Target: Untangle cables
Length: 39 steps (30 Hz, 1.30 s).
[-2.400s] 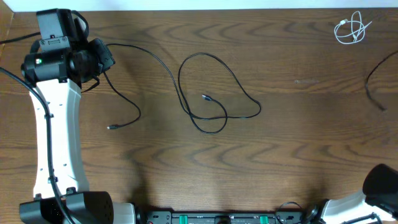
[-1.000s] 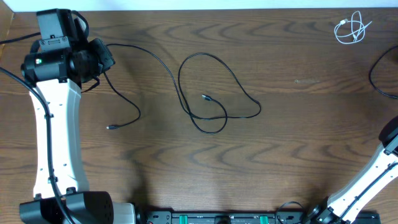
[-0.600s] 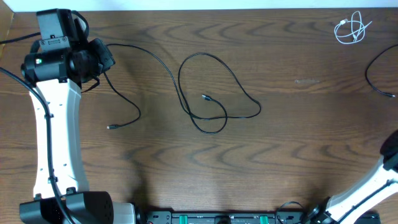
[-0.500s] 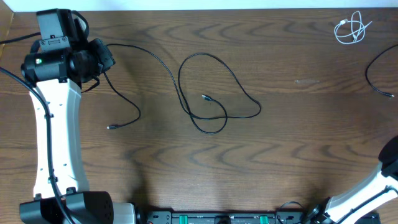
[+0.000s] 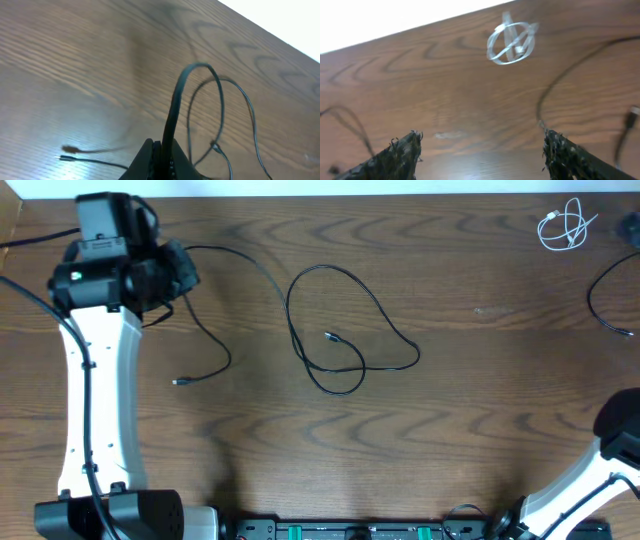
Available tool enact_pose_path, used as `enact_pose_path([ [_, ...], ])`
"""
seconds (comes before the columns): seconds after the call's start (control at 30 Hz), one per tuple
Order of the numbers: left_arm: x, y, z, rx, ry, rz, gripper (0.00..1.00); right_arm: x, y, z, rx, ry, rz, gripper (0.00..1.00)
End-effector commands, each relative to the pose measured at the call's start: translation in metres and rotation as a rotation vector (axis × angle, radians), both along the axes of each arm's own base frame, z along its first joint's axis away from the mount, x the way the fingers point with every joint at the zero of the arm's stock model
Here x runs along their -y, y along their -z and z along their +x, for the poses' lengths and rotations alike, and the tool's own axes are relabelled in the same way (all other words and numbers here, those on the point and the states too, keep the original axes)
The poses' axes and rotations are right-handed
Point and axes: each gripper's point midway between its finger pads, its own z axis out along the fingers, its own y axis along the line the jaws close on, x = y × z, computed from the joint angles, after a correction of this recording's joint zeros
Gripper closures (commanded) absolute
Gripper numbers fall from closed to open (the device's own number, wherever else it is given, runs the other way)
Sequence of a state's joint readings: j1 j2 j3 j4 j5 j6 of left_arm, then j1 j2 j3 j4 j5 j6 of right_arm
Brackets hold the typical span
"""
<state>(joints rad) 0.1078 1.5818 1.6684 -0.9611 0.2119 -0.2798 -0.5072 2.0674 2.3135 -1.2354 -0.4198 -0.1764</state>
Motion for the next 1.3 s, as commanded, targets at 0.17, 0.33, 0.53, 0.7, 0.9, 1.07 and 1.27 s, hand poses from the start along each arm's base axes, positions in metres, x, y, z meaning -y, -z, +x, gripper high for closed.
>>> enact_pose_path([
  [0.17, 0.058, 0.001, -0.001, -0.002, 0.167, 0.0, 0.93, -0.093, 0.004, 0.017, -0.021, -0.222, 0.02, 0.2],
  [0.33, 0.099, 0.017, -0.007, -0.047, 0.268, 0.0, 0.93, -0.116, 0.004, 0.021, -0.023, -0.26, 0.024, 0.18],
  [0.53, 0.153, 0.057, -0.009, -0.142, 0.393, 0.005, 0.92, -0.116, 0.004, 0.02, -0.032, -0.237, 0.042, 0.17],
  [0.7, 0.199, 0.094, -0.01, -0.208, 0.495, -0.007, 0.93, -0.116, 0.006, 0.018, -0.044, -0.234, 0.048, 0.16],
  [0.9, 0.233, 0.114, -0.016, -0.229, 0.574, 0.001, 0.47, -0.116, 0.006, 0.018, -0.044, -0.233, 0.048, 0.14],
  [1.07, 0.239, 0.098, -0.012, -0.179, 0.589, -0.003, 0.29, -0.116, 0.006, 0.018, -0.046, -0.223, 0.057, 0.12],
  [1.27, 0.237, 0.048, -0.016, -0.055, 0.607, -0.01, 0.23, -0.118, 0.006, 0.017, -0.053, -0.222, 0.062, 0.11],
])
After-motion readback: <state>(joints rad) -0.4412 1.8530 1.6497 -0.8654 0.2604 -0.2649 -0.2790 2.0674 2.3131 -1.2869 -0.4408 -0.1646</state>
